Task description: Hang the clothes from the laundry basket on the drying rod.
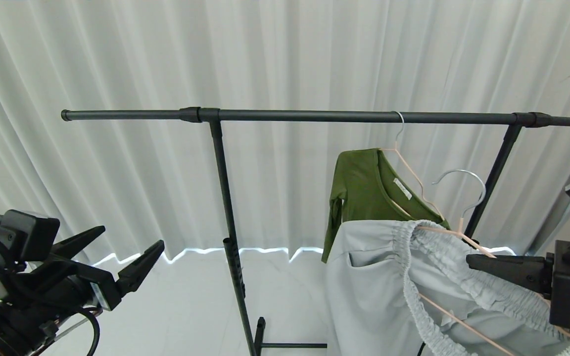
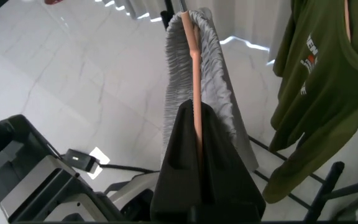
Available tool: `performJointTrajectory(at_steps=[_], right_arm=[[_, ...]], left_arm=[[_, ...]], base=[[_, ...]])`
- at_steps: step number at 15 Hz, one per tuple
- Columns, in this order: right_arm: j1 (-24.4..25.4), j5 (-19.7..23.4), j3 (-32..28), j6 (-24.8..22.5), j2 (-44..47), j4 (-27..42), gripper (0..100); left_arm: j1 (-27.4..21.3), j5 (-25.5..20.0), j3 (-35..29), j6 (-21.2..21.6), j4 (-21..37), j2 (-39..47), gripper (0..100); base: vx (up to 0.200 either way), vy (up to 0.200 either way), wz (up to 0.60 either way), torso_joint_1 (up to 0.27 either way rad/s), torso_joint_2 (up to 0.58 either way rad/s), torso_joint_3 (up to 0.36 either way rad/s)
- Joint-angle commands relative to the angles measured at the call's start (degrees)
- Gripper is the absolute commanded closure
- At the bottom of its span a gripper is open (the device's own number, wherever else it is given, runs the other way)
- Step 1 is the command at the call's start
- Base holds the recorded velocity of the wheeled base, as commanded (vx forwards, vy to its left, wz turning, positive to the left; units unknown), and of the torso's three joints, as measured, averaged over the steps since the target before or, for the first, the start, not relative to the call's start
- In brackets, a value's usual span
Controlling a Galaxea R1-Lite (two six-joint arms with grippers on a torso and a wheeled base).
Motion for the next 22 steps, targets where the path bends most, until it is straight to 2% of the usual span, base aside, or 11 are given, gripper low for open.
performJointTrajectory(at_steps=[1, 8, 12, 20, 22], right_arm=[[0.38, 0.05, 0.02, 0.02, 0.74, -0.04, 100], [0.82, 0.23, -0.07, -0.07, 1.18, -0.12, 100], [1.26, -0.03, -1.22, -0.07, 4.08, -1.71, 100], [1.17, -0.12, -13.96, 0.19, 15.51, -4.34, 100], [1.17, -0.21, -15.72, 0.37, 19.38, -7.60, 100]], left_arm=[[0.06, 0.01, 0.01, -0.07, -0.02, 0.47, 0], [-0.02, 0.01, 0.36, -0.07, -0.02, 0.56, 0], [-0.02, 0.01, 0.45, -0.07, -0.02, 0.56, 0], [-0.02, 0.01, 0.54, -0.07, -0.02, 0.38, 0], [-0.02, 0.01, 0.71, 0.37, -0.02, 0.29, 0]], base=[[0.200, 0.000, 0.00, -0.012, 0.01, 0.002], [0.200, 0.000, 0.00, 0.004, 0.00, 0.002], [0.000, 0.000, 0.00, 0.000, 0.00, 0.000], [0.000, 0.000, 0.00, 0.000, 0.00, 0.000], [0.000, 0.000, 0.00, 0.000, 0.00, 0.000]])
